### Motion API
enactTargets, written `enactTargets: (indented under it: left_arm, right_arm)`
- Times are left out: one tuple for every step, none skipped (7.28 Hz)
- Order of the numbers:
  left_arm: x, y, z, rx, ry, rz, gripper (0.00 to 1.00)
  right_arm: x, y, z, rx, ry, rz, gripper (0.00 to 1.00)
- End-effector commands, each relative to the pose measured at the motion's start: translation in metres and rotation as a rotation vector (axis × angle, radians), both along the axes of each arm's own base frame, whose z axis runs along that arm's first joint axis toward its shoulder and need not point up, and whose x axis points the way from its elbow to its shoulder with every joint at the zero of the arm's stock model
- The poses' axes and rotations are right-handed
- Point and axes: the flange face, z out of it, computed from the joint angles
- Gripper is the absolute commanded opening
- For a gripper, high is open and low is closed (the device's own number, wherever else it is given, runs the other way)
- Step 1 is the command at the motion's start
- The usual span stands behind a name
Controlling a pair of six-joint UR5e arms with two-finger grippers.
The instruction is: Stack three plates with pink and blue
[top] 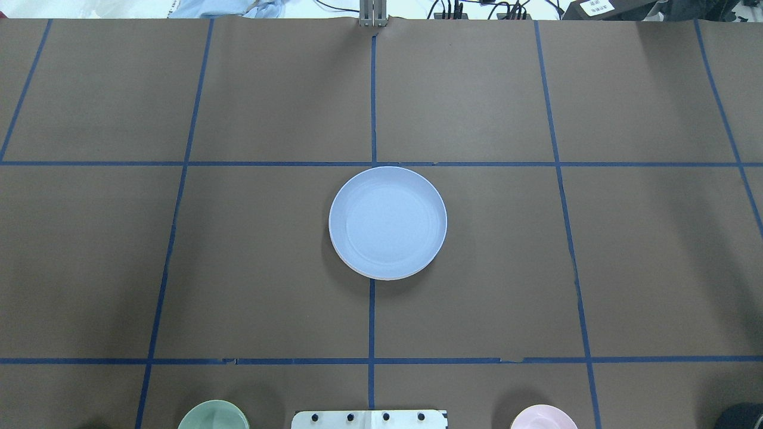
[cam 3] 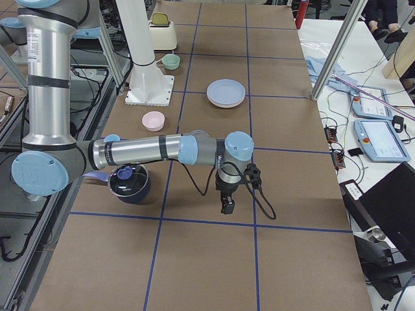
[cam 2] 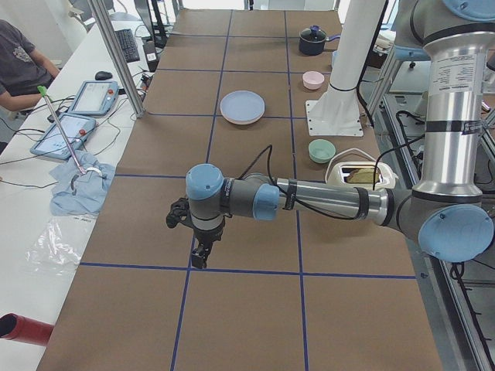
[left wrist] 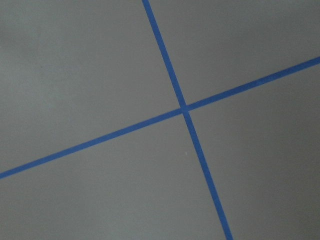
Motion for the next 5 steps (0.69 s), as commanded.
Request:
enactTargets:
  left_arm:
    - [0.003,0.007,0.013,-0.059,0.043,0.007,1.00]
    - [0.003,0.008,0.019,-0.072,0.042,0.008,1.00]
    - [0.001,0.010,0.023,-0.080,0.042,0.006,1.00]
    - [0.001,0.015,0.027,-0.090,0.045,0.004,1.00]
    - [0.001,0.015,0.027,-0.088,0.045,0.004,1.00]
  right_arm:
    - [0.014,0.002,0.010,-0.027,-0.030,0.040,1.00]
    - [0.022,0.004,0.013,-0.033,-0.030,0.057,1.00]
    - [0.028,0.008,0.015,-0.042,-0.031,0.074,1.00]
    - [0.028,0.011,0.016,-0.060,-0.075,0.094,1.00]
    - [0.036,0.014,0.013,-0.068,-0.108,0.132,1.00]
